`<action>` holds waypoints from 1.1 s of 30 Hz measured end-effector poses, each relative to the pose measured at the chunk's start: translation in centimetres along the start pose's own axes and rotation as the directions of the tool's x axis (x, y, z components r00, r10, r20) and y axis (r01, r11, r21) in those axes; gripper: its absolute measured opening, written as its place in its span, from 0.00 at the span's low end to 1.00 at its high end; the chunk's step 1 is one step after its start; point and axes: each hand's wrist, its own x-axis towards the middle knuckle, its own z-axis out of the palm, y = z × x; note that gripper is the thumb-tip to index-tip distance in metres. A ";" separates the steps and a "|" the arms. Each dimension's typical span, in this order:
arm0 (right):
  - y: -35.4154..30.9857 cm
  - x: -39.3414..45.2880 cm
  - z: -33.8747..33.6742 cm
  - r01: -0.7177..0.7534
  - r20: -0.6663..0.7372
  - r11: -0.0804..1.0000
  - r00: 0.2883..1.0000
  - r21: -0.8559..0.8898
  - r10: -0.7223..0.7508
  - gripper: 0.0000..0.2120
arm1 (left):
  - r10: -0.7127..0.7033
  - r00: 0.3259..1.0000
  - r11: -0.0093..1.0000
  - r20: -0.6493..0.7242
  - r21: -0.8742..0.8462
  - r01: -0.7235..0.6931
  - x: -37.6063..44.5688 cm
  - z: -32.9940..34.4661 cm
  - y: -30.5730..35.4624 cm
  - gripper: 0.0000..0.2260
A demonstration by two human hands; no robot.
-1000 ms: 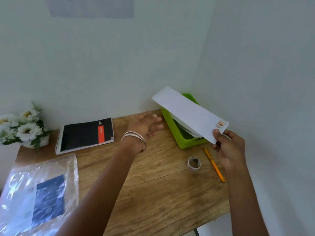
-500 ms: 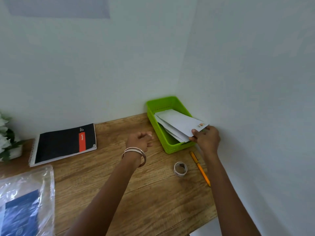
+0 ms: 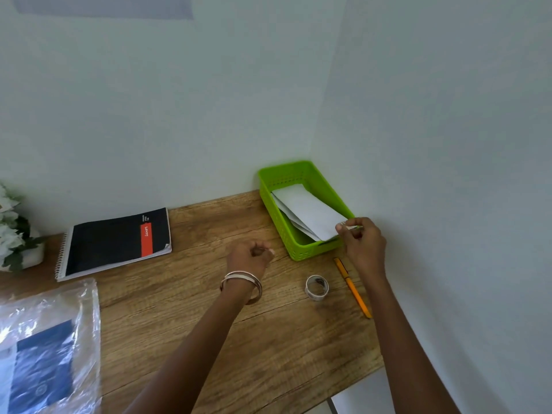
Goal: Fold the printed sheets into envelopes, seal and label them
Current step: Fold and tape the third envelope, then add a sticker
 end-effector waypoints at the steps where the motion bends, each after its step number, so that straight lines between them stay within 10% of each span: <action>1: 0.5 -0.6 -0.3 0.007 -0.024 1.000 1.000 0.007 -0.007 0.08 | 0.015 1.000 0.999 0.010 0.040 -0.016 -0.2 0.4 -0.6 0.07; 10: 8.6 -7.3 -0.1 0.009 0.090 0.802 0.994 -0.597 0.056 0.17 | 0.058 0.896 0.768 0.440 0.554 -0.322 -2.0 6.7 -4.8 0.37; 33: 11.5 -8.0 0.3 0.080 -0.034 0.901 0.994 -0.427 -0.104 0.07 | 0.221 0.942 0.662 0.254 0.670 -0.336 -1.4 11.7 -7.0 0.26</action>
